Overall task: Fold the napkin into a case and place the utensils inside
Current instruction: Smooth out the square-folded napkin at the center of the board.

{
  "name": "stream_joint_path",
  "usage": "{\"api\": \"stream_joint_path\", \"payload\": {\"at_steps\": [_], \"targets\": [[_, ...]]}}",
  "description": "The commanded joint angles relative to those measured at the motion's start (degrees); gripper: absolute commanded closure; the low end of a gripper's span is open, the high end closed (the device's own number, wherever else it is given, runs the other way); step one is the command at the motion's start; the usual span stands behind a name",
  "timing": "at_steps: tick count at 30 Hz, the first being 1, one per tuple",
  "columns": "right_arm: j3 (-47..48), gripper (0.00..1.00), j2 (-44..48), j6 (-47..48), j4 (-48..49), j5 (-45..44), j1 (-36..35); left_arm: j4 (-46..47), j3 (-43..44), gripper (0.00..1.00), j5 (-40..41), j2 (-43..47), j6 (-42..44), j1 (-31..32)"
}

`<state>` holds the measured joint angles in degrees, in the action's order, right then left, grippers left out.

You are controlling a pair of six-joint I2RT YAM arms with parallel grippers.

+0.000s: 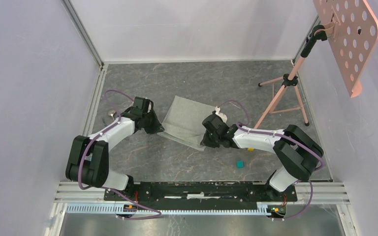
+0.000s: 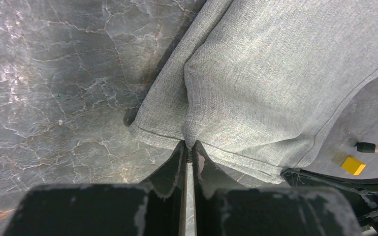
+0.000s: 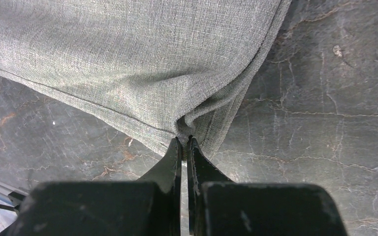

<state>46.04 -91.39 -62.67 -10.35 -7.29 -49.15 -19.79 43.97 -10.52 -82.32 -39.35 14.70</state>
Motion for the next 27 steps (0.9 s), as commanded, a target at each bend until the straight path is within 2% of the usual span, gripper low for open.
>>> {"api": "stream_joint_path", "payload": {"at_steps": [1,19,25,27], "targets": [[0.0,1.00,1.8,-0.4,1.4,1.3,-0.6,-0.6,0.1,0.90,3.0,2.6,1.3,-0.5],[-1.7,1.00,-0.7,-1.1,1.0,0.2,-0.9,-0.4,-0.8,0.88,5.3,-3.2,1.5,-0.5],[-1.3,1.00,-2.6,-0.7,1.4,0.6,-0.9,-0.2,-0.4,0.85,6.4,-3.7,1.5,-0.6],[-1.1,1.00,-2.9,-0.7,1.4,0.7,-0.9,-0.5,-0.2,0.80,6.2,-3.0,1.7,-0.6]]}}
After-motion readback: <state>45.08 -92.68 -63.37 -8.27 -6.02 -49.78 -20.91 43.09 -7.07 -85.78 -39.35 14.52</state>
